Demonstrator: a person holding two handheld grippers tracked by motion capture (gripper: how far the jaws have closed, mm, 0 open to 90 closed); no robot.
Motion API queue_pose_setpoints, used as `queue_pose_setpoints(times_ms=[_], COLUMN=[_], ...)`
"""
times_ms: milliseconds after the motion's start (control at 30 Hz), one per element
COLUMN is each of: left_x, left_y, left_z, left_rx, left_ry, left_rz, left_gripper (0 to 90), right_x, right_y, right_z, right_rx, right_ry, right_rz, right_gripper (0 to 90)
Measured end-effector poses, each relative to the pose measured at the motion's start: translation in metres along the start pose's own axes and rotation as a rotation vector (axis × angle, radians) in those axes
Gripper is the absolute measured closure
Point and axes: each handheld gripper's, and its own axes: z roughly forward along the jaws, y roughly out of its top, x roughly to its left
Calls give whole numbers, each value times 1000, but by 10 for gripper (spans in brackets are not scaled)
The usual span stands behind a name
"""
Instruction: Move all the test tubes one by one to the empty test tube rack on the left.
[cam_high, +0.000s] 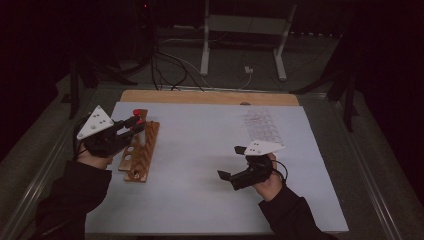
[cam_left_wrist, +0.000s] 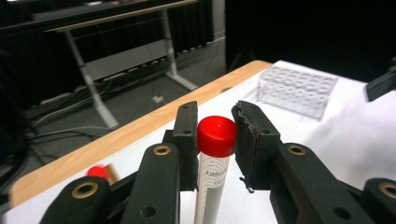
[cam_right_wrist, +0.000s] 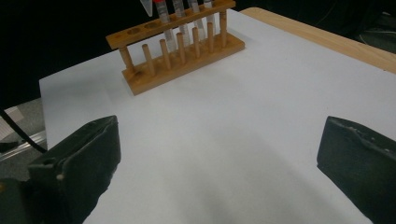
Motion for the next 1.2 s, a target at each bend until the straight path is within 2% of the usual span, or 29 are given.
queue_pose_setpoints(times_ms=[267,467,533,800,1067,1200], left_x=[16,23,25,27,23,22], left_y=[-16,-34,-40,-64,-82,-86], left_z=[-12,-12,-11,-8,-2,0], left_rx=[1,-15,-14,-3,57,81], left_ry=[63,97,121,124,134,140], left_rz=[-35,-66,-75,-133,-134,-133], left_gripper=[720,720,720,720,719,719], right_x=[0,-1,-1,-1,-1,-1], right_y=[0,1,1,0,1,1], right_z=[0,-1,-1,-1,-2,-2], right_rx=[-3,-3,-2,-2,-4,-6], right_ry=[5,4,3,4,1,2], right_rz=[2,-3,-2,0,-3,0], right_gripper=[0,0,0,0,0,0])
